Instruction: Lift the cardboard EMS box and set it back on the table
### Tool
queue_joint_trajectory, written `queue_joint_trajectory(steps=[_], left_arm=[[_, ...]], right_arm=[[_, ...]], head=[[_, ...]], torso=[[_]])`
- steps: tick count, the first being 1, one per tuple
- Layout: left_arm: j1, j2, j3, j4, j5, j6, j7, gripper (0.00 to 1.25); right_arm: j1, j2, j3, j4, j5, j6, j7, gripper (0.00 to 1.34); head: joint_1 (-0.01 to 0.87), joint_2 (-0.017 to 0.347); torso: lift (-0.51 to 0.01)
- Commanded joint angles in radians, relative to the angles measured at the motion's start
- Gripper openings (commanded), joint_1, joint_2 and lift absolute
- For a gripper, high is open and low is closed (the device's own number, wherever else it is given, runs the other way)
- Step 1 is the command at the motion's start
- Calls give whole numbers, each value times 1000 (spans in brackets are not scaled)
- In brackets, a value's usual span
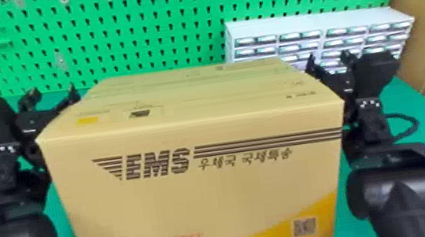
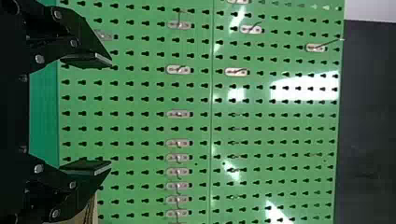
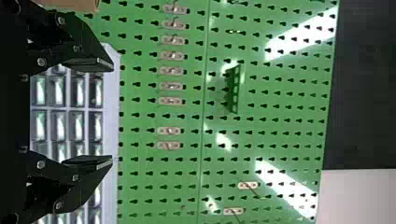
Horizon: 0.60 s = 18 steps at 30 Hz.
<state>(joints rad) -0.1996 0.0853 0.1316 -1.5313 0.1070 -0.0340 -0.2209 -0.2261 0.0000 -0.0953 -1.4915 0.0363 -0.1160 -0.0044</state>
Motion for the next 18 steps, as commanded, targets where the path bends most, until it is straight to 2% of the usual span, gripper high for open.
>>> queue_joint_trajectory(steps=[1,12,18], left_arm=[[20,1,-12,3,2,5,0,769],[38,-1,-17,57,-1,-12,0,765],[46,1,-1,106,0,-63,0,765]], right_arm=[[24,1,0,19,-15,1,0,787],[48,-26,29,100,-84,-17,1,787],[48,-55,55,149,-128,-27,1,787]], head=[[678,-14],[678,-14],[678,-14]], torso=[[-88],[-88],[-88]])
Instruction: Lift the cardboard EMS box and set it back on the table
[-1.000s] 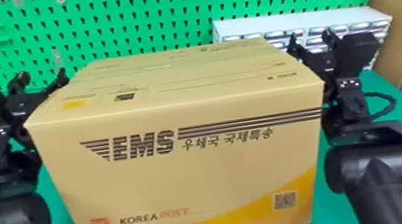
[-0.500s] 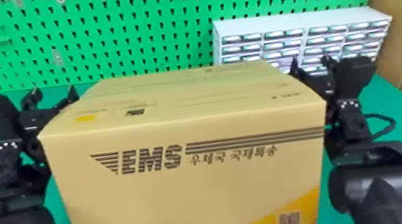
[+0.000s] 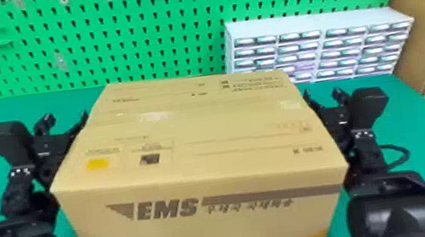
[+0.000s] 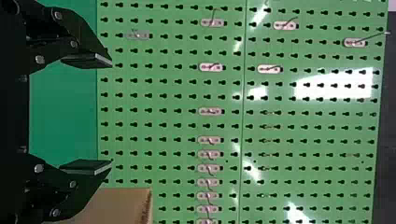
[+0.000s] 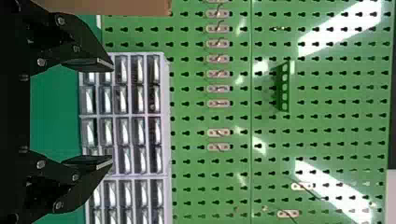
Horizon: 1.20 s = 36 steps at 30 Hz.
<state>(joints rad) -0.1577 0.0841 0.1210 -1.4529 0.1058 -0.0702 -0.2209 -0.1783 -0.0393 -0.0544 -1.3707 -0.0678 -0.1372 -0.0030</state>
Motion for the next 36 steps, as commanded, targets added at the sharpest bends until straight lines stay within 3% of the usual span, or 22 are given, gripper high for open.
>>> queue_joint_trajectory(steps=[1,13,27,36], left_arm=[[4,0,11,32,2,-33,0,765],[4,2,46,52,2,-51,0,765],[14,2,200,51,-20,-79,-55,765],[20,2,224,51,-15,-92,-66,765]], right_arm=[[0,-17,16,33,-26,-8,0,785],[2,-17,-19,50,-9,-21,0,787],[51,-65,-176,-42,6,-18,1,789],[71,-63,-208,-56,2,-18,1,790]], head=[[678,-14],[678,-14],[678,-14],[678,-14]], torso=[[-88],[-88],[-88],[-88]])
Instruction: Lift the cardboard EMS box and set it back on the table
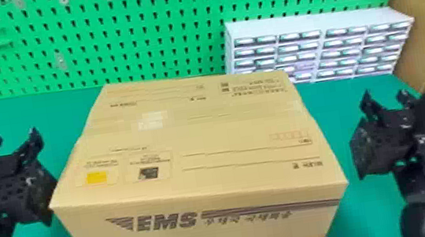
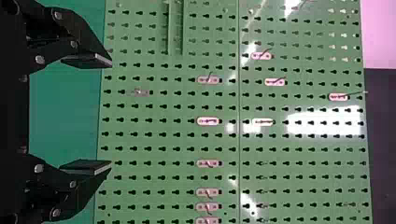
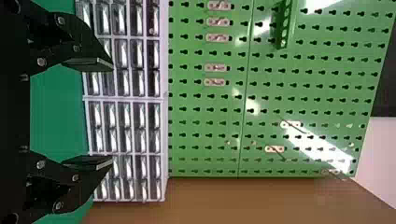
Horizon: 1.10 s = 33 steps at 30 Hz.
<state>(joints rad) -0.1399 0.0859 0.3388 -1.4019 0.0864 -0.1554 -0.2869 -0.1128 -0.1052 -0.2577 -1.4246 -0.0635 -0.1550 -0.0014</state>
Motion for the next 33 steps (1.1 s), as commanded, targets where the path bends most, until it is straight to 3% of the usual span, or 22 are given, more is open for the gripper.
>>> queue_joint_trajectory(steps=[1,33], left_arm=[[2,0,6,0,4,-9,0,765],[8,0,43,-17,12,-19,-6,765]], right_arm=[[5,4,-5,-2,-1,0,0,790],[12,5,-41,-19,16,0,3,790]], head=[[678,-14],[678,-14]], torso=[[-88],[-88]])
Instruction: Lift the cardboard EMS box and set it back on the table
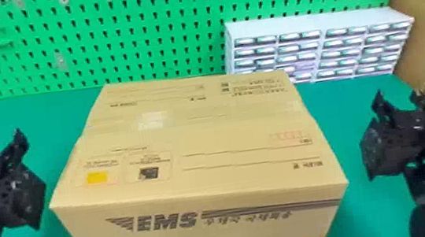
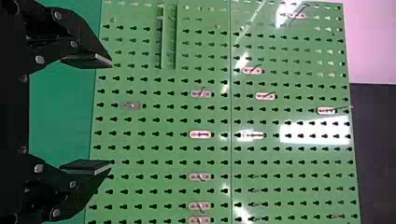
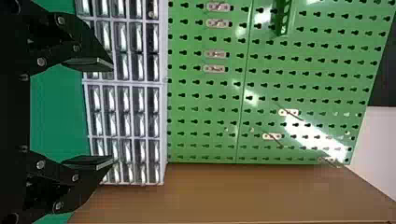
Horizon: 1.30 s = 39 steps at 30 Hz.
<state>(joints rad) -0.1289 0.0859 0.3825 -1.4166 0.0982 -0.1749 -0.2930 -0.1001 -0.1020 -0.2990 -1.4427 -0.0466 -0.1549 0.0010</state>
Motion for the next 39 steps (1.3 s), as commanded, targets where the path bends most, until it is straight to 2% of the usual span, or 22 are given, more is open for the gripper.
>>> queue_joint_trajectory(steps=[1,11,39], left_arm=[[-3,0,1,-2,0,0,0,765],[-6,0,3,-5,-2,-3,0,769],[-3,0,7,-13,0,-12,0,770]], right_arm=[[-3,2,0,-1,-1,0,2,790],[-12,2,-9,-4,-6,-2,24,790],[-7,8,-22,-16,1,-2,24,790]], head=[[678,-14],[678,-14],[678,-14]], torso=[[-88],[-88],[-88]])
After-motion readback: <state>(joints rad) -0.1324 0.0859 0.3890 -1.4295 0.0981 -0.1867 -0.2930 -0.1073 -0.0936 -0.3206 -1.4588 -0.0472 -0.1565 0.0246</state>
